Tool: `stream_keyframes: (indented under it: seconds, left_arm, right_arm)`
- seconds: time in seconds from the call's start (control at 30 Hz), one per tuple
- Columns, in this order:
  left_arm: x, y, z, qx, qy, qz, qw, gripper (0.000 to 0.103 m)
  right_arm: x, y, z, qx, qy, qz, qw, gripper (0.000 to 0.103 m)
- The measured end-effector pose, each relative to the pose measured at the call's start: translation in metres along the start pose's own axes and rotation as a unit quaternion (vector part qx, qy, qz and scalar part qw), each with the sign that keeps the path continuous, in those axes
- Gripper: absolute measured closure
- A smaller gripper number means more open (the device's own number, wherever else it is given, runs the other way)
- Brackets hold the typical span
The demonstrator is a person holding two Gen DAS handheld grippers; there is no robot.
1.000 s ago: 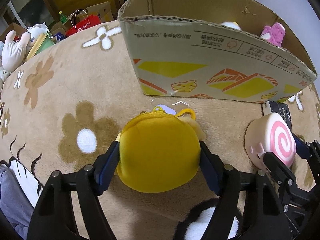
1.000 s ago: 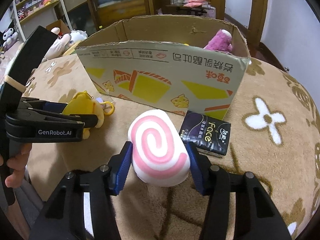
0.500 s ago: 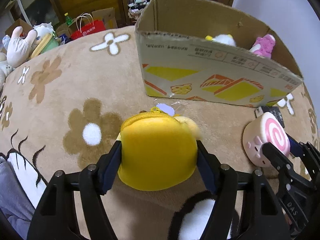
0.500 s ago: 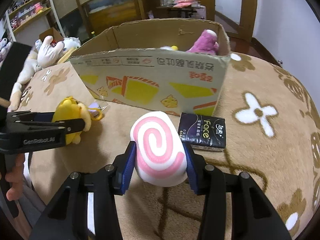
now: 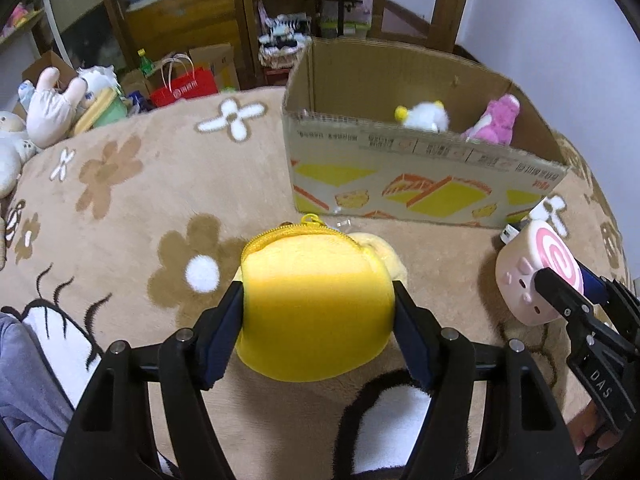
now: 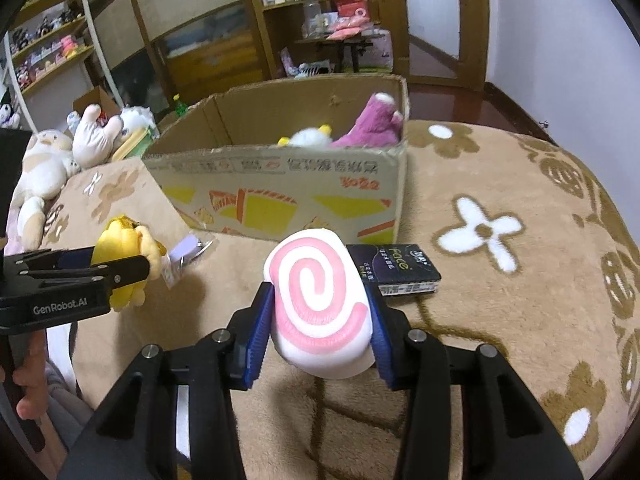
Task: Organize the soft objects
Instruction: 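Lift the yellow plush and swirl cushion over the box with both tools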
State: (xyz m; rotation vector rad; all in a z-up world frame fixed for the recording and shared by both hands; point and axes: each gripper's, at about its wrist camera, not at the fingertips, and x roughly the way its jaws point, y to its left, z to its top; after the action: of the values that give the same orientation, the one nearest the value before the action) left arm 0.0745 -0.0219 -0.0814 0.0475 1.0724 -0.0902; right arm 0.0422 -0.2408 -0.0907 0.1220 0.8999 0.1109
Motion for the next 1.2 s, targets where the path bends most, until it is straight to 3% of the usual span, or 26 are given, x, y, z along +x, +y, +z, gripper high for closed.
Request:
stream_keyframes:
  seconds: [0.23,0.5,0.7,1.07,1.2]
  left_arm:
    - [-0.044,0.004,0.003,-0.008,-0.108,0.000,0.9941,0.034]
    - [-0.094,0.002,0.004,0.002,-0.228,-0.004,0.9736,0.033]
    - [-0.115,-0.006,0.007,0.025,-0.271,-0.001,0.9623,0.033]
    - [-0.135,-0.021,0.042,0.054,-0.332,-0.004,0.9418,0.033]
    - [-0.135,-0.025,0.065,0.056,-0.328,-0.008,0.9430,0.033]
  right_arm:
    - [-0.027,-0.012,0.009,0.027,-0.052,-0.003,0.998,0.056]
    - [-0.063,-0.016,0.024,0.033,-0.129,-0.001,0.991,0.056]
    - [-0.084,-0.015,0.044,0.035,-0.167,0.020,0.985,0.056]
    - [-0.099,-0.002,0.084,-0.012,-0.206,0.013,0.978,0.056]
    - [-0.108,0.004,0.098,-0.026,-0.244,0.014,0.969,0.056]
